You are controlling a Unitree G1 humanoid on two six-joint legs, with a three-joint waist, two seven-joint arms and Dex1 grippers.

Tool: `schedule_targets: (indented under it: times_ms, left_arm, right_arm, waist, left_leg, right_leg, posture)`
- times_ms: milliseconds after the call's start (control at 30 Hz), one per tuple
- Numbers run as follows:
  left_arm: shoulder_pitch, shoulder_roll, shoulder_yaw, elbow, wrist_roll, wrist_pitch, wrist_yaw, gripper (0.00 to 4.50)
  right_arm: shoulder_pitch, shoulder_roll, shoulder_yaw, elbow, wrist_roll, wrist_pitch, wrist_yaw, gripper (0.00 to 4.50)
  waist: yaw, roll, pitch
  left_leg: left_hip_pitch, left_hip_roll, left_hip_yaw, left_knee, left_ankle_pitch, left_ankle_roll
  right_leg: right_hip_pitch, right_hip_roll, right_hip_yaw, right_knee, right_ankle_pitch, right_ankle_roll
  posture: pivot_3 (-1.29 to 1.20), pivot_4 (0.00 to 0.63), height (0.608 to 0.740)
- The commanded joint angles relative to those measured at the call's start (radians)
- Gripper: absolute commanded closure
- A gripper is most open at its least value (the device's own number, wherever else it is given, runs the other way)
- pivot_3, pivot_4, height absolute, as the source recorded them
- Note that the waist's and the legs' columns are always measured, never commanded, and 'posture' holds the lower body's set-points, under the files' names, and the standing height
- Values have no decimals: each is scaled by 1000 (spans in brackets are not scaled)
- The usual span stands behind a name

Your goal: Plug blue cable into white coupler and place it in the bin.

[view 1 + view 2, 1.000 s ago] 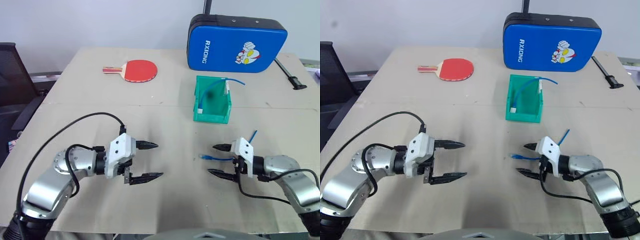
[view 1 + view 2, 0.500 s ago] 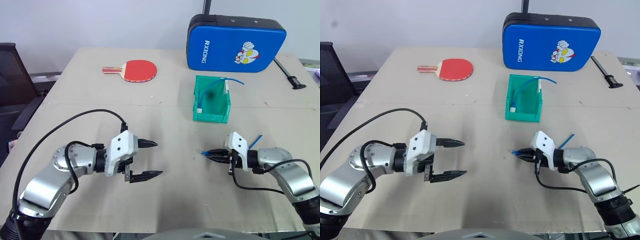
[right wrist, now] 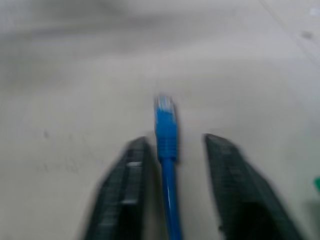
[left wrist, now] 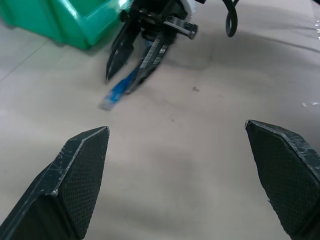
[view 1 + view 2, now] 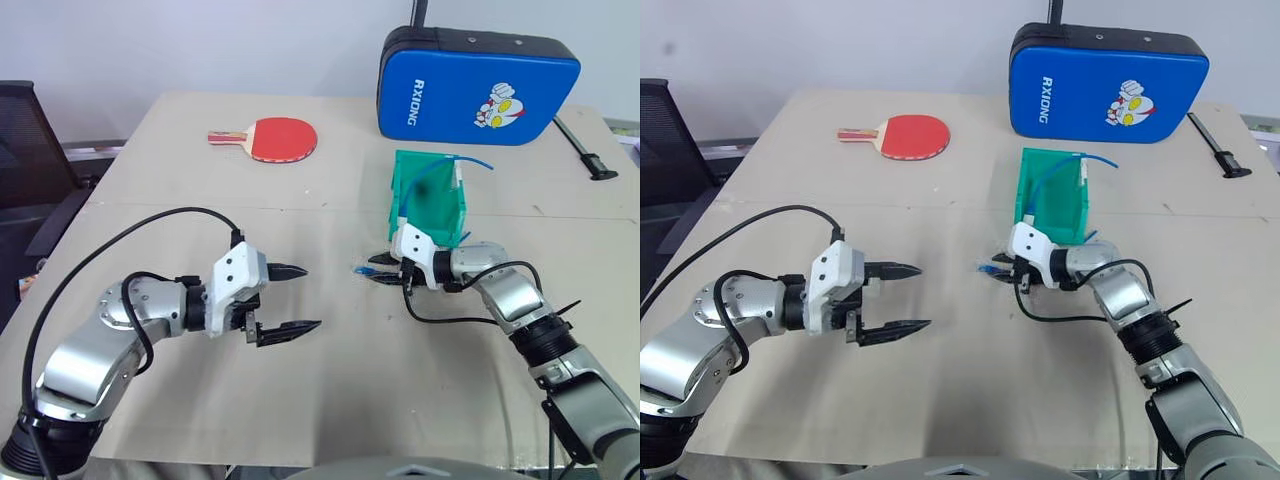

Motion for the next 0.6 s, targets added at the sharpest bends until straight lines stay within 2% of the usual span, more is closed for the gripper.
schedule_targets:
  times_ms: [33, 100, 267, 367, 467, 600]
  left_arm:
    - [-41, 2, 12, 18, 2, 13, 5, 0]
    - [-97, -7, -10, 38, -2, 37, 11, 0]
    - [-296, -35, -137, 115, 70, 77, 7, 0]
    - [-414, -85, -246, 193, 154, 61, 2, 0]
    - [-537, -156, -398, 333, 279, 8, -46, 0]
    - [-604, -207, -472, 487, 357, -90, -116, 0]
  right_arm:
    - [31, -28, -69, -80, 46, -7, 19, 988]
    - [84, -46, -124, -167, 99, 27, 13, 20]
    - [328, -131, -256, -450, 227, 155, -17, 20]
    - [471, -133, -334, -575, 305, 209, -74, 20]
    - [642, -103, -438, -668, 342, 133, -120, 20]
    - [759, -97, -517, -717, 359, 117, -167, 20]
  waist:
    - [1, 0, 0]
    - [5, 0, 0]
    - [11, 0, 0]
    - [4, -1, 0]
    - [3, -1, 0]
    - [-6, -1, 0]
  left_leg:
    - [-1, 0, 0, 0, 0, 0]
    - [-2, 0, -3, 0, 0, 0]
    - [-4, 0, -5, 2, 0, -1]
    - [-4, -1, -4, 2, 0, 0]
    - [-2, -2, -4, 2, 0, 0]
    - [0, -1, -1, 2, 0, 0]
  right_leg:
    - [-1, 0, 0, 0, 0, 0]
    - [-1, 0, -2, 1, 0, 0]
    - [-1, 0, -4, 1, 0, 0]
    - [0, 0, -4, 1, 0, 0]
    - [0, 1, -3, 2, 0, 0]
    - [1, 3, 0, 3, 0, 0]
  posture:
    - [0, 150, 681]
    - [0, 150, 681]
    - [0, 150, 681]
    - [0, 150, 681]
    - [0, 150, 681]
    - [0, 150, 681]
